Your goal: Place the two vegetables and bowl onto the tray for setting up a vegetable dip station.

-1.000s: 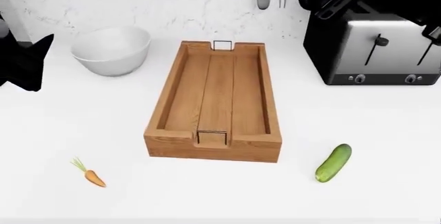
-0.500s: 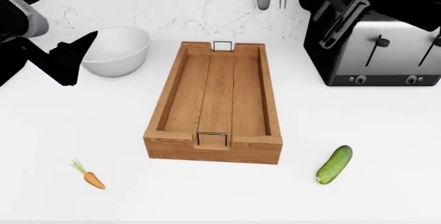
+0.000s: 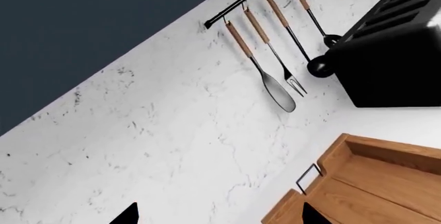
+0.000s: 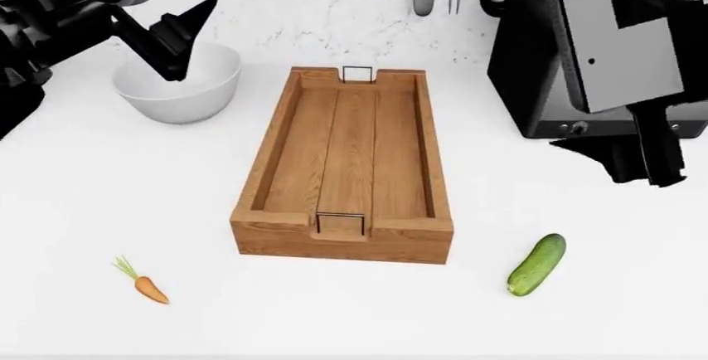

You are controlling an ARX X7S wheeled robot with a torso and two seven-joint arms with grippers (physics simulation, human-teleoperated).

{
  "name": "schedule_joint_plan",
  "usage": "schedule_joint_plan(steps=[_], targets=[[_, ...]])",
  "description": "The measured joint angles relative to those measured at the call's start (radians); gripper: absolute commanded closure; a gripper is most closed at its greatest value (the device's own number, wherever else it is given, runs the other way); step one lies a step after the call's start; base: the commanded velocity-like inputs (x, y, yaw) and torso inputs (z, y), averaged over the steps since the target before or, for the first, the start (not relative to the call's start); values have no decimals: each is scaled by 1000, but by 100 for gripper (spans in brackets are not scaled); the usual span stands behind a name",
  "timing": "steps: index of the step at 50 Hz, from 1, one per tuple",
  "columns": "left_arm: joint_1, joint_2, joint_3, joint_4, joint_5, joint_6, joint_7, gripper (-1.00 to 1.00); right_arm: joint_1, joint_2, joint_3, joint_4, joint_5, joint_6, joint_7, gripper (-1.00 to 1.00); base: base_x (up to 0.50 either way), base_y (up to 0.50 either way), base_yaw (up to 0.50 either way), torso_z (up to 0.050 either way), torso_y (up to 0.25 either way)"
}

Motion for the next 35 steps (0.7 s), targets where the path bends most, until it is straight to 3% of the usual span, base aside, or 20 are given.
schedule_joint_plan(steps=[13,35], targets=[[3,20,15,-60,19,56,-3,-100,84,42,-216,-44,7,18,-153,-100,0,0,0,0,0],[30,-2,3,-14,9,35,-22,-100,20,115,-300,-197,114,77,-79,-100,0,0,0,0,0]])
